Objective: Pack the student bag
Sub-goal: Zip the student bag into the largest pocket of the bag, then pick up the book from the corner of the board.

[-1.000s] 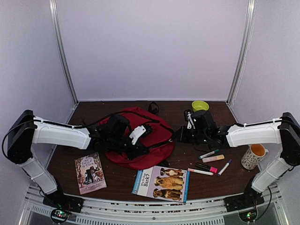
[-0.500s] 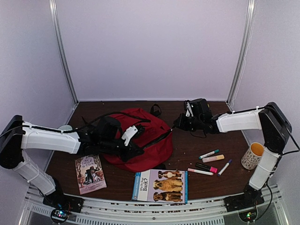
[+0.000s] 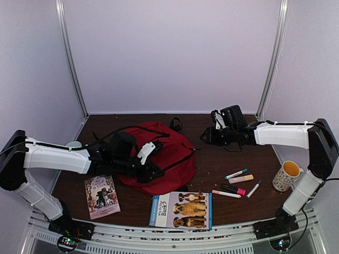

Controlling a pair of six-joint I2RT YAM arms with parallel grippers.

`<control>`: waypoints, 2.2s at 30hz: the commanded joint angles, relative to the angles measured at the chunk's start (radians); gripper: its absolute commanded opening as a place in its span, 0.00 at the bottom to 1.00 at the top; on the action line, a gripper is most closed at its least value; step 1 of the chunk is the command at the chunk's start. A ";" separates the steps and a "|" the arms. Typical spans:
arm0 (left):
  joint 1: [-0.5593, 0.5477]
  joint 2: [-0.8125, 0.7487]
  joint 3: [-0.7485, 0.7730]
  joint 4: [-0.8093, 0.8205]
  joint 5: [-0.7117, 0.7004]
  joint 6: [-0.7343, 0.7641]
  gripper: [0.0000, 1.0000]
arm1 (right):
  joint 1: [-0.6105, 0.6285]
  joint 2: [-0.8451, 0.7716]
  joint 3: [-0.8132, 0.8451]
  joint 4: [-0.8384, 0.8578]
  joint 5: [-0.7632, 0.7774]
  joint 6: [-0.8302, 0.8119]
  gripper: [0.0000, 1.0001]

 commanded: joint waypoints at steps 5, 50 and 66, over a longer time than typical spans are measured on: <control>-0.028 -0.068 0.032 -0.056 -0.037 0.001 0.53 | 0.007 -0.224 -0.051 -0.195 0.073 -0.064 0.63; -0.400 -0.027 -0.087 -0.237 -0.273 -0.350 0.77 | 0.403 -0.430 -0.692 0.114 -0.111 0.433 0.93; -0.314 0.080 -0.217 0.091 -0.052 -0.505 0.71 | 0.425 -0.258 -0.844 0.695 -0.224 0.680 0.87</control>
